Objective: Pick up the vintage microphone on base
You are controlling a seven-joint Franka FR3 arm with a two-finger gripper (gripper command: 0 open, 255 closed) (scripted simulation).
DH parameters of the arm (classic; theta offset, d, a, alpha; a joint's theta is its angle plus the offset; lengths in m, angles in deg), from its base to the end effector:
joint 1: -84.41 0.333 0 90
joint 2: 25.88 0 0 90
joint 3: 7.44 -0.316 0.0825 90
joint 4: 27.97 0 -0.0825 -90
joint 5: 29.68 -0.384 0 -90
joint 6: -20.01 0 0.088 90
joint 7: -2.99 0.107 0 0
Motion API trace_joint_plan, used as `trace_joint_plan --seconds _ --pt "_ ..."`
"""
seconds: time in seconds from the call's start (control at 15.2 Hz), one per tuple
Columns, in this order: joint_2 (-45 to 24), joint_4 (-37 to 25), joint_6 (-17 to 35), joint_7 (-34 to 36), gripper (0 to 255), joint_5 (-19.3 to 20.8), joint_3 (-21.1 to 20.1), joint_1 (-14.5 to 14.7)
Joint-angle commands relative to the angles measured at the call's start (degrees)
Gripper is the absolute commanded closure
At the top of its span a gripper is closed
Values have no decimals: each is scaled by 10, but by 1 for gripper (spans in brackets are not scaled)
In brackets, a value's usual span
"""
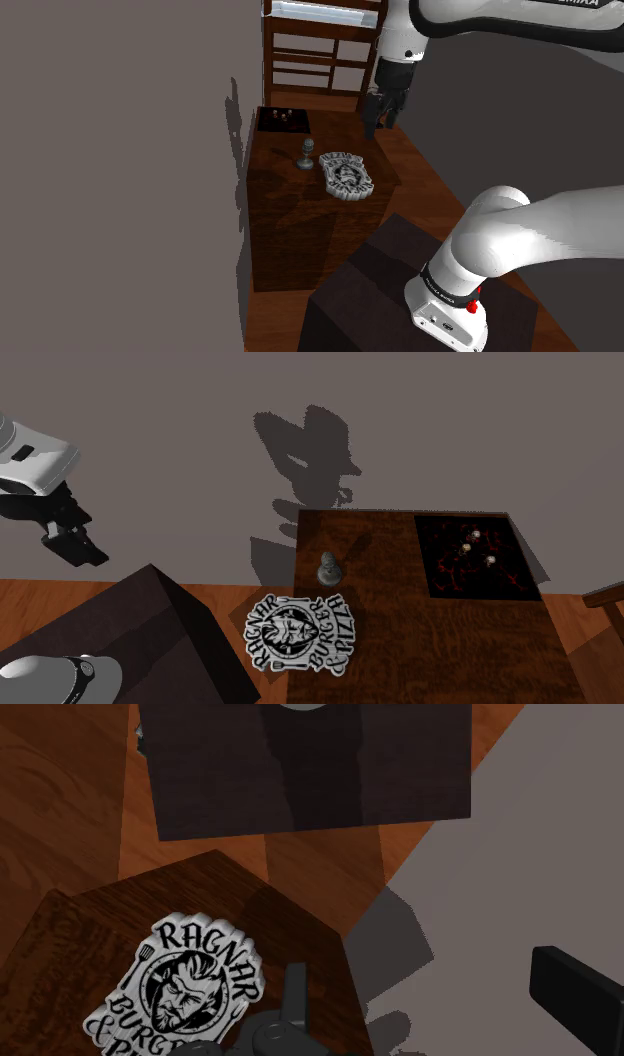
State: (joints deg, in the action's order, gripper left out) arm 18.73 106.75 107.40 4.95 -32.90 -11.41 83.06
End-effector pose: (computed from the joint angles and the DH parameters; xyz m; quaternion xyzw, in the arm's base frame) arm 0.3035 0.0264 0.5858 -0.9997 0.0042 0.0244 0.0030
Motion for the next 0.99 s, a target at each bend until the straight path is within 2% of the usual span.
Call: trace_joint_plan --seconds 0.0,0.46,0.92 --pt "0 0 0 0 0 0 0 0" --pt "-142 -38 83 -48 0 21 35 -16" --pt "-296 -114 141 -92 0 28 63 -28"
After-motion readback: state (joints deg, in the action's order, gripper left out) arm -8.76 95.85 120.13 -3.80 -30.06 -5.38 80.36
